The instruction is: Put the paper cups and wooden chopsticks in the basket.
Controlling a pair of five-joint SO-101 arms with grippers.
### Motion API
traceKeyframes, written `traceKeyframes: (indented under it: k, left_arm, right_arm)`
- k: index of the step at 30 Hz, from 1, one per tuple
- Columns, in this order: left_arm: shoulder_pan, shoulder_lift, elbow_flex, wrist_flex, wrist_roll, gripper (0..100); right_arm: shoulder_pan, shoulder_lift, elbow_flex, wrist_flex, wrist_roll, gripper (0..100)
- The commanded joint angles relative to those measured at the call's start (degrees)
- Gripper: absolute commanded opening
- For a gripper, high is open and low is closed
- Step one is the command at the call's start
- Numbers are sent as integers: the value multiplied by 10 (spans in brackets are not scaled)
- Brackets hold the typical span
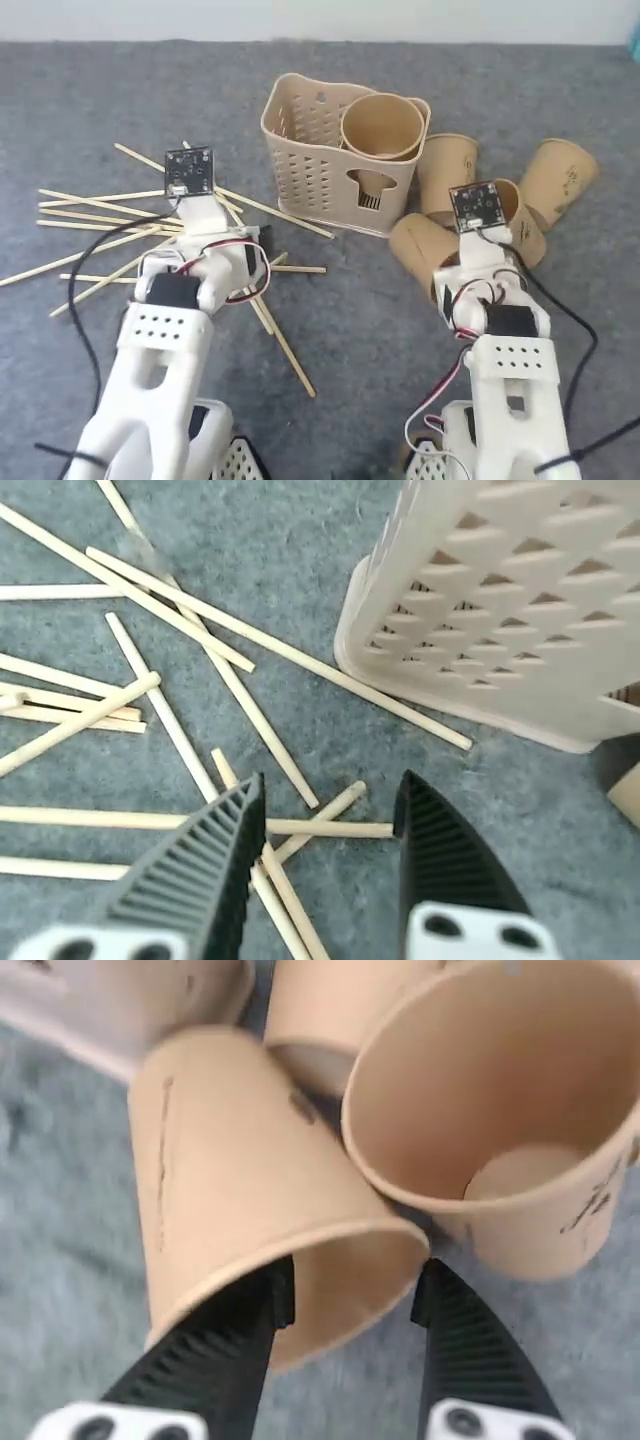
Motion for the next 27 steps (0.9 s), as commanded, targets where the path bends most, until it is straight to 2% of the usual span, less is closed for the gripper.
traceKeyframes:
  k: [1, 7, 13, 16, 22, 27]
  left_arm:
    - [-4, 27, -3, -35, -3, 199]
    - [-3, 52, -7, -53, -3, 199]
    - [-4, 54, -8, -53, -3, 199]
    - [-4, 54, -8, -53, -3, 199]
    - [-4, 54, -7, -53, -4, 199]
    - [-4, 54, -6, -53, -4, 199]
  right_arm:
    - [-6, -22, -33, -55, -8, 197]
    - [-20, -17, -43, -138, -9, 197]
    - [-81, -17, -52, -148, -9, 197]
    - [-87, -16, -50, -145, -9, 197]
    - [-85, 14, -47, -140, -4, 78]
    - [-85, 122, -87, -138, -3, 84]
